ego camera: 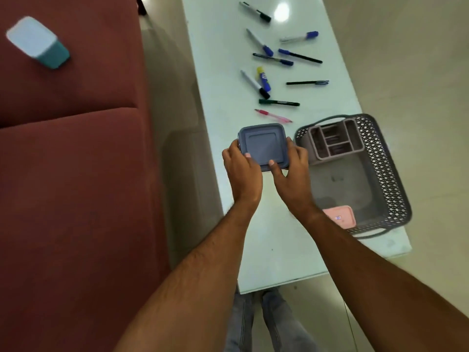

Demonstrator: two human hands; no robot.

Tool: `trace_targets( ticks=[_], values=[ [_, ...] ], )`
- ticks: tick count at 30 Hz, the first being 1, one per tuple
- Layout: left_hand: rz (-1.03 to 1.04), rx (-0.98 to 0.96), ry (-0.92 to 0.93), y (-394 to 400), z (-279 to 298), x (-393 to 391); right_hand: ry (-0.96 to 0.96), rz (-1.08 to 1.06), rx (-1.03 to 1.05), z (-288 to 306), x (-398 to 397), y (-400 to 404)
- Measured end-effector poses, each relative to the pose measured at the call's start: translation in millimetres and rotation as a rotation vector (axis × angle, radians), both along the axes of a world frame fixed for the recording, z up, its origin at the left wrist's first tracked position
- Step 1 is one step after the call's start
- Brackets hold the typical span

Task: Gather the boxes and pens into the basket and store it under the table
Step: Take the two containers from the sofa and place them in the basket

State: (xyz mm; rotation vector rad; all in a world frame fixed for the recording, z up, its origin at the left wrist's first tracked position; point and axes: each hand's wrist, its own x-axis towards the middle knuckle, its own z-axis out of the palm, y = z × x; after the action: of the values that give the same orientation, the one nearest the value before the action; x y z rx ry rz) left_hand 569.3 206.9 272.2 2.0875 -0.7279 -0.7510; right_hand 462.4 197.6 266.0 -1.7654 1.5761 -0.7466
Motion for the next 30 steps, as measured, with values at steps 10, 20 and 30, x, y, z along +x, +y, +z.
trace_targets(
  ticks=[10, 20, 30],
  values=[
    [-0.095, -0.026, -0.041, 11.4, 12.4, -123.2, 0.016, -0.187, -0.045, 5.5, -119.5, 15.7],
    [-0.312, 0.129, -0.108, 20.5, 13.1, -190.2, 0.089, -0.285, 0.039, -10.7, -188.5, 17.4],
    [-0.372, 0.267, -0.097, 10.1, 1.0, -209.3, 0.128, -0.215, 0.147, -31.9, -206.4, 7.9]
  ],
)
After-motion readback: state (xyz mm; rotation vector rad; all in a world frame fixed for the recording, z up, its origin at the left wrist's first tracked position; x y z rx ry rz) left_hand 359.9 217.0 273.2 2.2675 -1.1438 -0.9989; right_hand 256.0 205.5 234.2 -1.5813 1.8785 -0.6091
